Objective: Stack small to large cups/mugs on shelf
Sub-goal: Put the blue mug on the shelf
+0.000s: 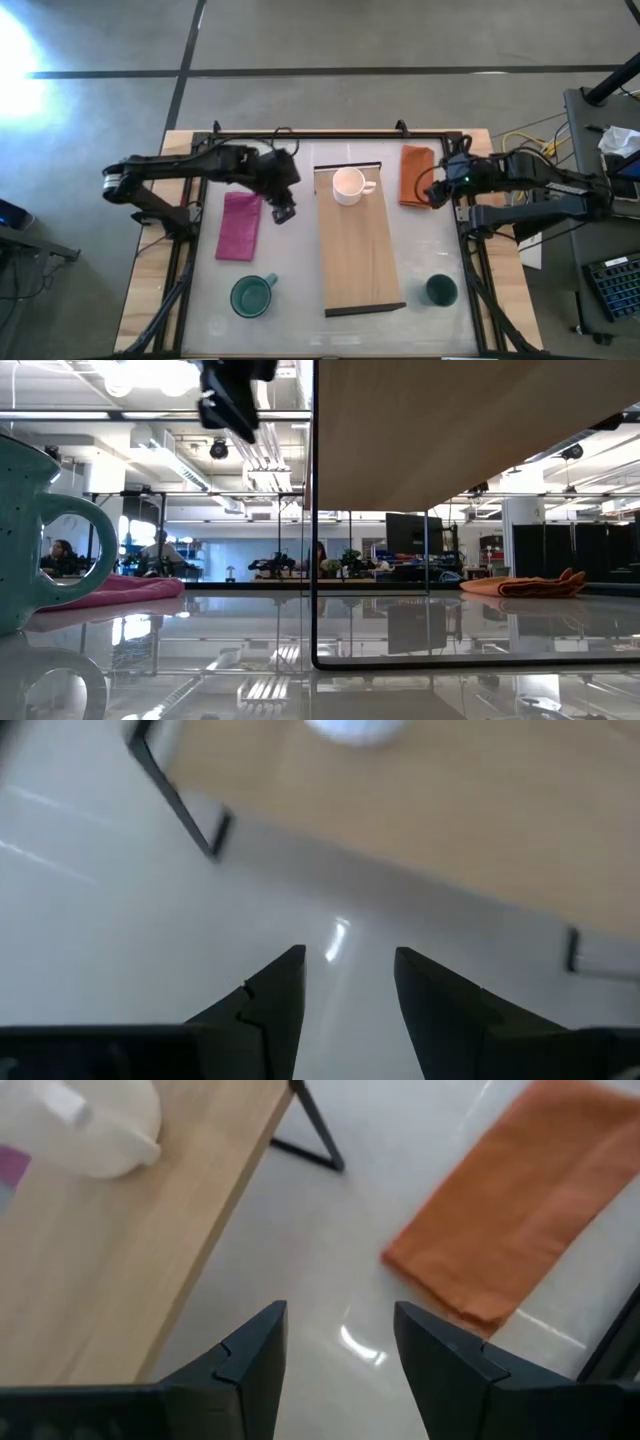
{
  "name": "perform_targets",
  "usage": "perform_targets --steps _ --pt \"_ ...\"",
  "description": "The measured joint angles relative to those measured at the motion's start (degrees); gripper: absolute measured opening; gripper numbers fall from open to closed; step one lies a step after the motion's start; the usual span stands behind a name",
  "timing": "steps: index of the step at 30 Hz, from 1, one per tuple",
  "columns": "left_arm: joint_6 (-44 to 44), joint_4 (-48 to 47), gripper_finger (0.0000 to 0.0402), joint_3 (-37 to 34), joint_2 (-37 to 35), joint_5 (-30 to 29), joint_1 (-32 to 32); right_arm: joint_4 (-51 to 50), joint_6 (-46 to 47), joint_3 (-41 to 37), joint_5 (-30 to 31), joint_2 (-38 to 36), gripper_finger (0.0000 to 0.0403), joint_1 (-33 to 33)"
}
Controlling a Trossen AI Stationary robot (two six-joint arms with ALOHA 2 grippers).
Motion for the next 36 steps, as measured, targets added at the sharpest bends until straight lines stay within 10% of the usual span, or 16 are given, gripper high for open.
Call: perform_targets --steps 26,36 --pt "-29.2 -11.7 0.0141 -14.0 -5.1 0.6 -36.6 -0.6 -1.6 -0.2 0.4 3.2 0.0178 3.1" --pt "-37.0 -5.1 0.0141 -14.6 -0.9 -0.2 -39.6 -0.5 -1.7 -0.2 1.5 3.2 0.0178 3.1"
